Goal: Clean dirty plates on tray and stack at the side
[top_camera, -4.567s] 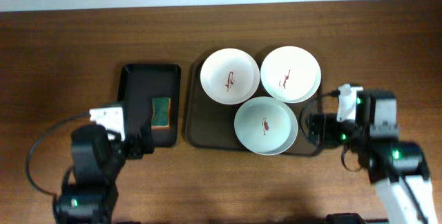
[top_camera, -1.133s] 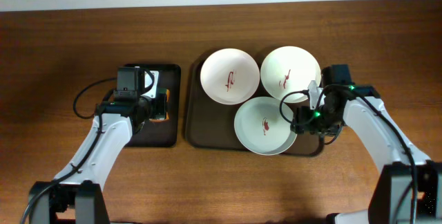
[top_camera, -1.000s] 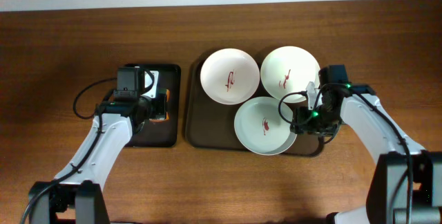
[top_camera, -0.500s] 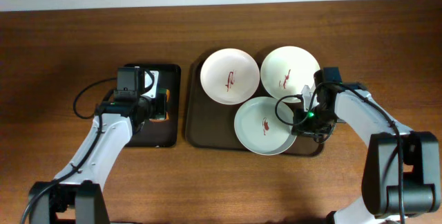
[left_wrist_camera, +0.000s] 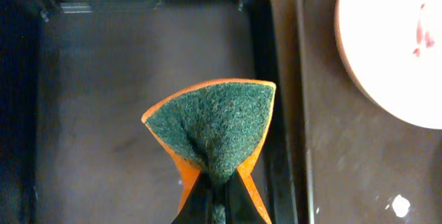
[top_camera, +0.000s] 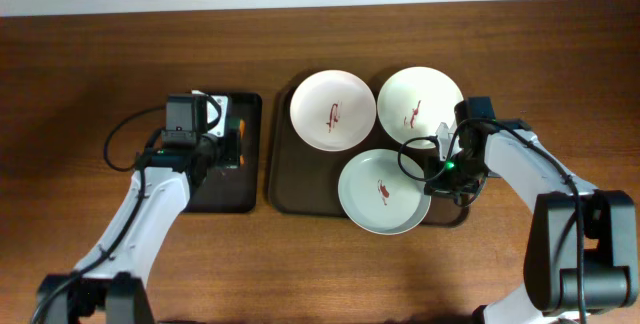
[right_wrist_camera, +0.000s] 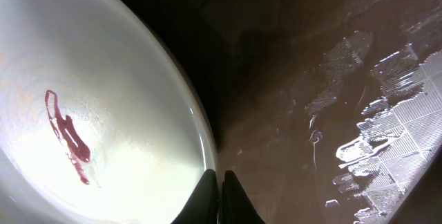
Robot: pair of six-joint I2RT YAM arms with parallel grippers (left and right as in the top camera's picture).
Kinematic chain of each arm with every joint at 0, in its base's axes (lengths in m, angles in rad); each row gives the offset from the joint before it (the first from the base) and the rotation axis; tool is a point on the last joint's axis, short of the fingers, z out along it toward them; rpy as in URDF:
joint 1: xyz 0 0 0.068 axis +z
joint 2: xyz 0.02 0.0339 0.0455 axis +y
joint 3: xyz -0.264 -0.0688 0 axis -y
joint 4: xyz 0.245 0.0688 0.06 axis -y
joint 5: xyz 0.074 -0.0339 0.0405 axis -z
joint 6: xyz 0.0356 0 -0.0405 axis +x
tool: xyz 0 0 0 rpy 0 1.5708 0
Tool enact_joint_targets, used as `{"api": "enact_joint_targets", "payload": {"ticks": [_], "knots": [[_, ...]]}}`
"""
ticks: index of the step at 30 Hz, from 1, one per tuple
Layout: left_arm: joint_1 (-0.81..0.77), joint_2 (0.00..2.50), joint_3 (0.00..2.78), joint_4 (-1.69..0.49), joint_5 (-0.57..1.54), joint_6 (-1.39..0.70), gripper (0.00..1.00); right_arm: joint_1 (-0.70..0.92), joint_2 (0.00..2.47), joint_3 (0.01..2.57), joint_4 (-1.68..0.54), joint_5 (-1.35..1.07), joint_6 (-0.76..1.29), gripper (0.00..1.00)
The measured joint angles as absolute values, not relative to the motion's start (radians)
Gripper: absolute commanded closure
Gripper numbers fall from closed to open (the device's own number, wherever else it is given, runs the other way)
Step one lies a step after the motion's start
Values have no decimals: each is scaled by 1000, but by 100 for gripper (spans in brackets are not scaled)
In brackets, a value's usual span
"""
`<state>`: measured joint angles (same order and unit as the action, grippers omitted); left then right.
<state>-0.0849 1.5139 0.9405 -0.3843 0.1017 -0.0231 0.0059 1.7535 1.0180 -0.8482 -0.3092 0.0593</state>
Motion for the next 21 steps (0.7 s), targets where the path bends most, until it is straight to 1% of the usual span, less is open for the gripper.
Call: {"api": "enact_joint_targets", "payload": {"ticks": [15,21], "knots": [[-85,1256,941,-182,102,-23,100,6,1754,1018,-847,-309,59,96],[-85,1219,941,-163,102,-23,100,6,1753,1018,-847,-309,59,96]]}}
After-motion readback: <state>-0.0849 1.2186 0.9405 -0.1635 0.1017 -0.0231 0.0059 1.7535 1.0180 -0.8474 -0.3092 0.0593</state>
